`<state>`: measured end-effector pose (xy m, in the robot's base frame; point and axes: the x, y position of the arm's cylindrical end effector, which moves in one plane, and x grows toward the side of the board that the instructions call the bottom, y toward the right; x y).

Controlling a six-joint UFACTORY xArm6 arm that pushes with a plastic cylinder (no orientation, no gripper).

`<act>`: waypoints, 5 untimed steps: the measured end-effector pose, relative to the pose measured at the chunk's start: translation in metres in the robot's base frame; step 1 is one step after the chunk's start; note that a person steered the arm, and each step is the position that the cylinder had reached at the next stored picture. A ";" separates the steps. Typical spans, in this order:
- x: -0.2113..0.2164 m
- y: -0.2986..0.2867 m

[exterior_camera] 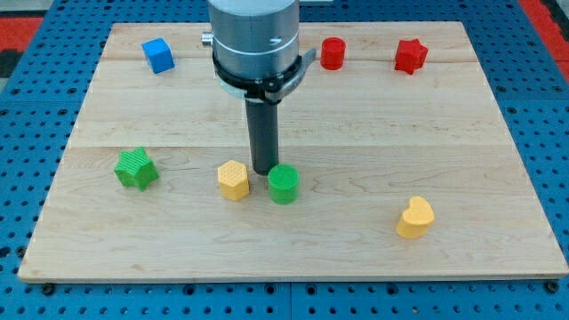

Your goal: Move the green circle and yellow hexagon in a horizontal line

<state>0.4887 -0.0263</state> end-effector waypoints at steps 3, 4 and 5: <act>0.047 -0.031; 0.036 -0.062; 0.026 -0.057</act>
<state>0.5143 -0.0835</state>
